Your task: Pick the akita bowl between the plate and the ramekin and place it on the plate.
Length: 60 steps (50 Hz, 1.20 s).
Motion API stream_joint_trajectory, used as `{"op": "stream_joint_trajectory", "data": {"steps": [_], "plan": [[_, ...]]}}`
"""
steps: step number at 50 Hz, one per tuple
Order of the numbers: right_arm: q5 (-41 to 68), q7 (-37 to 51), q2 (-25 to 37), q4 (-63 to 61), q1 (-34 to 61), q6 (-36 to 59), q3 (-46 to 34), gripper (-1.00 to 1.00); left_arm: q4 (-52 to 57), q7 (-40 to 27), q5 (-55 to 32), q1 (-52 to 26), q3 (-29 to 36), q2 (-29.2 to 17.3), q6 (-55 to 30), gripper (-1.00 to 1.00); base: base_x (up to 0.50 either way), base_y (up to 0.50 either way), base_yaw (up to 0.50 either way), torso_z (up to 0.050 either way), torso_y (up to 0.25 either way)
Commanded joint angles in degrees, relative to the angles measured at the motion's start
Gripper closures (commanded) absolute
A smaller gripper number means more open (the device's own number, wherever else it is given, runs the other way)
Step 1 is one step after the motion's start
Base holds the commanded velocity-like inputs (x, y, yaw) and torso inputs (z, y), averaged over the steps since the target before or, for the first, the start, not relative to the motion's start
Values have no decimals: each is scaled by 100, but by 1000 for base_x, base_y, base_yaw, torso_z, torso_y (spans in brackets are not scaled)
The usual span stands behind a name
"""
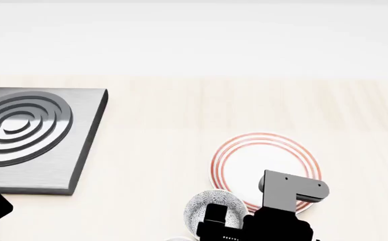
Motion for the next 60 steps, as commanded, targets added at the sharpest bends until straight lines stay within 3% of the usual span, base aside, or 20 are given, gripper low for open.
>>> {"op": "stream_joint_trajectory", "data": {"steps": [1,56,57,60], "plan": [[0,-58,7,233,4,-155,-59,-100,-52,-22,-82,28,34,12,3,-100,0,0,0,0,0],[277,-167,129,401,-113,-258,-236,-100,-70,-67,-133,39,98,-25,78,-100,0,0,0,0,0],[201,-66,127,344,-129,-343,-238,100,-77,-61,-132,40,100,-25,88,-100,0,0,0,0,0],[178,-43,161,282,-116,-304,-324,100,-72,-68,-138,41,103,-28,84,-100,0,0,0,0,0]]}}
